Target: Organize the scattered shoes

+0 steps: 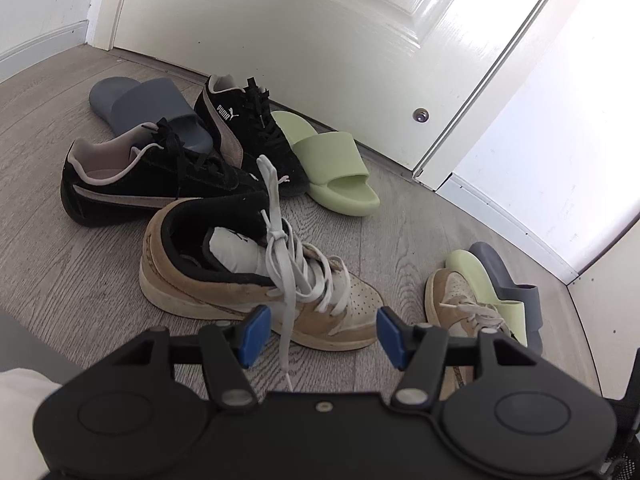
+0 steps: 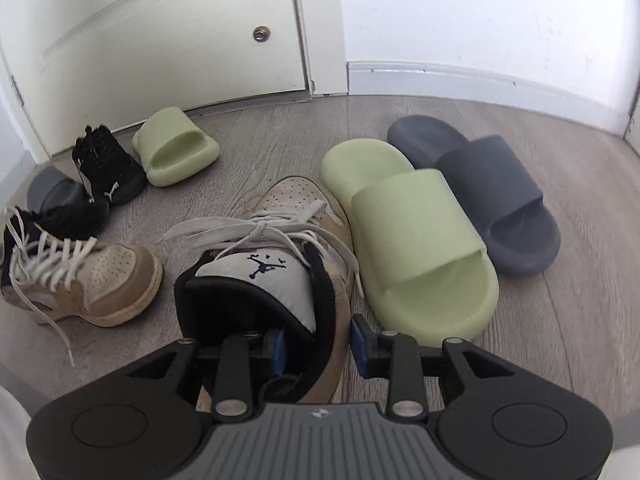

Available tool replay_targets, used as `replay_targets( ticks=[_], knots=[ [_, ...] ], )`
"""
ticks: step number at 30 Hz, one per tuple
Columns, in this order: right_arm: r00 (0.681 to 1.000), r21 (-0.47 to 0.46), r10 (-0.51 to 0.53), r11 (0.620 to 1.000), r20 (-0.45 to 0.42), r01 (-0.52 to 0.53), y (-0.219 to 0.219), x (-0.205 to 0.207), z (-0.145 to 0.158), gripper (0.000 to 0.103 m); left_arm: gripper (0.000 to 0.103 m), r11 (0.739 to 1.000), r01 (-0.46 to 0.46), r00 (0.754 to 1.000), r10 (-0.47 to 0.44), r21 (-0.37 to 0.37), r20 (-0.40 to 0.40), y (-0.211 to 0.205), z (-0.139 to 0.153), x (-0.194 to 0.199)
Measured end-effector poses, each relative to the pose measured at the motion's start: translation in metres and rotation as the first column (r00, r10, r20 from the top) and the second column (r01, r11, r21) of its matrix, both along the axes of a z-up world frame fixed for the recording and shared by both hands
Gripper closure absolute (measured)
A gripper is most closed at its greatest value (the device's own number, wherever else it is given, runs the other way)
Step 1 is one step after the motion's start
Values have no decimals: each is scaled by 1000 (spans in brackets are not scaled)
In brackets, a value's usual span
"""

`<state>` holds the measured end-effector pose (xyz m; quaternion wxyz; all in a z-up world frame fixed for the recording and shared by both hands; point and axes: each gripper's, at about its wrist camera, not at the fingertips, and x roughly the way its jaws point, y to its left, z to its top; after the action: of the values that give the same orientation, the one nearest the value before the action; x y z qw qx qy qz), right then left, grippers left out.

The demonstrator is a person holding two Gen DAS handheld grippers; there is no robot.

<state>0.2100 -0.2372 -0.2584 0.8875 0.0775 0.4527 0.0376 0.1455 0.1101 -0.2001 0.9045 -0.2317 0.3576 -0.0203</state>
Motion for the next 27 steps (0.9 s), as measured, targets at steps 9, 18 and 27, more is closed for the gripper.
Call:
replay_targets(
  ticks=[9,18,27],
  knots=[
    [996,242,46,970,-79,-26,35,2,-6,59,44,986,25,999,-22,162,-26,-28,-2,16],
    [889,-158,450,887,87,-433,57,-8,42,50,44,998,4,999,0,70,-49,-15,-10,18],
    [492,-463,869,414,-56,-784,121,2,45,49,44,991,19,998,-11,135,-58,-25,-11,19]
  ],
)
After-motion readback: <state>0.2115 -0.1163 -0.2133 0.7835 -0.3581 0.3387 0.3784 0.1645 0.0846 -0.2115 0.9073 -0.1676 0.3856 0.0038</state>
